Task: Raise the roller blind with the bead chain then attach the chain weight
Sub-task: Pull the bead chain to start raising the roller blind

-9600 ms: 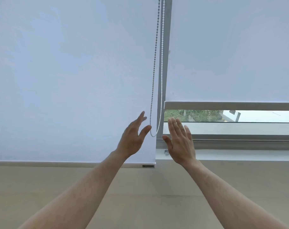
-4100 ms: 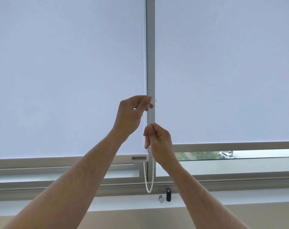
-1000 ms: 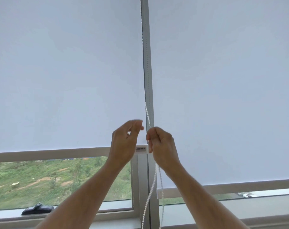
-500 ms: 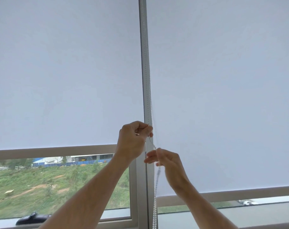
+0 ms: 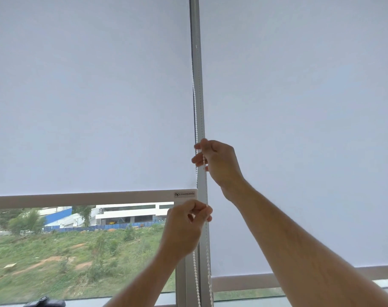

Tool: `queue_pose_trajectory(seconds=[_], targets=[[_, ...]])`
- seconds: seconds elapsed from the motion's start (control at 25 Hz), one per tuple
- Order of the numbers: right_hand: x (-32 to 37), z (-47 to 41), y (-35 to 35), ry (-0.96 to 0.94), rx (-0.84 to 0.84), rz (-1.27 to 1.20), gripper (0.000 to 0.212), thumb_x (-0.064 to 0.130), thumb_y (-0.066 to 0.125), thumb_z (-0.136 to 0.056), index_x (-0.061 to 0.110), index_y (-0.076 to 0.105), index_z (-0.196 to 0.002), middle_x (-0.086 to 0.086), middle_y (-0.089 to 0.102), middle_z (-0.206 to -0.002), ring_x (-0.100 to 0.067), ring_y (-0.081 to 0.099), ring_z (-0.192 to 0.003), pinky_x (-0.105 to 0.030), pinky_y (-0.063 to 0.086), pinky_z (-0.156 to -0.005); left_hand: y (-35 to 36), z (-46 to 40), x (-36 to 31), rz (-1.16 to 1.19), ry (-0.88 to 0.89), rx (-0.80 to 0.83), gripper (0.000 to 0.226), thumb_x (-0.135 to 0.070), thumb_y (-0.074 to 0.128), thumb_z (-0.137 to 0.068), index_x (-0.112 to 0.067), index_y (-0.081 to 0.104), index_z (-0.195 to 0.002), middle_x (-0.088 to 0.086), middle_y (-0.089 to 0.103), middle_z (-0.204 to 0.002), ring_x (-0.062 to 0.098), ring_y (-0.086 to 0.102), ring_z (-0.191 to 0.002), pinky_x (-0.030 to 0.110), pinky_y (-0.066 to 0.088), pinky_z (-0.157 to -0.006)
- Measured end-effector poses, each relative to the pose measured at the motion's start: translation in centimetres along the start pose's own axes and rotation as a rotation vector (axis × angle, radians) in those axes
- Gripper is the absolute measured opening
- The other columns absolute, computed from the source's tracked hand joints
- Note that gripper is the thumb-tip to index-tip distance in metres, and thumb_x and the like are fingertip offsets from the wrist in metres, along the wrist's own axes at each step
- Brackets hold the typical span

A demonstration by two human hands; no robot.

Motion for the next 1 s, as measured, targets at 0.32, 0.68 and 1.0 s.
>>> queue_pose_trajectory(seconds=[0.32,0.68,1.0], targets=[[0.6,1.9,-0.9,-0.097,-0.124,0.07,0.029,0.021,0.049,-0.095,0.024,0.063,-0.07,0.009,0.062,-0.048,0.002,0.053,-0.044,-0.007,0.037,-0.044,-0.8,0.6,-0.5,0.009,0.13,0.069,0.025,-0.061,0.062,-0.08,-0.04,0.075,-0.084,-0.03,0.073,-0.088,-0.005,0.066,-0.082,0.021,0.045,-0.072],[-1.2,4.7,0.3,-0.106,-0.059,0.074,0.034,0.019,0.052,-0.098,0.018,0.067,-0.068,0.005,0.069,-0.055,0.006,0.062,-0.057,-0.004,0.042,-0.058,-4.2,-5.2,-4.2,0.173,0.062,-0.132,0.026,-0.049,0.052,-0.095,-0.037,0.073,-0.084,-0.013,0.077,-0.082,0.002,0.07,-0.083,0.031,0.054,-0.08],[-4.0,7.2,0.6,-0.078,0.028,0.042,0.035,0.022,0.053,-0.1,0.028,0.066,-0.068,0.005,0.073,-0.06,0.001,0.062,-0.058,-0.007,0.042,-0.062,-3.2,-8.2,-5.6,0.273,-0.016,-0.071,0.021,-0.025,0.068,-0.09,-0.018,0.074,-0.072,-0.006,0.071,-0.06,0.002,0.058,-0.053,0.015,0.049,-0.057]])
Point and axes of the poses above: each hand's wrist, its own z-axis away from the middle knuckle, its own y-axis out of the palm, x = y × z, the point moved 8 cm from there along -z, towards the middle knuckle
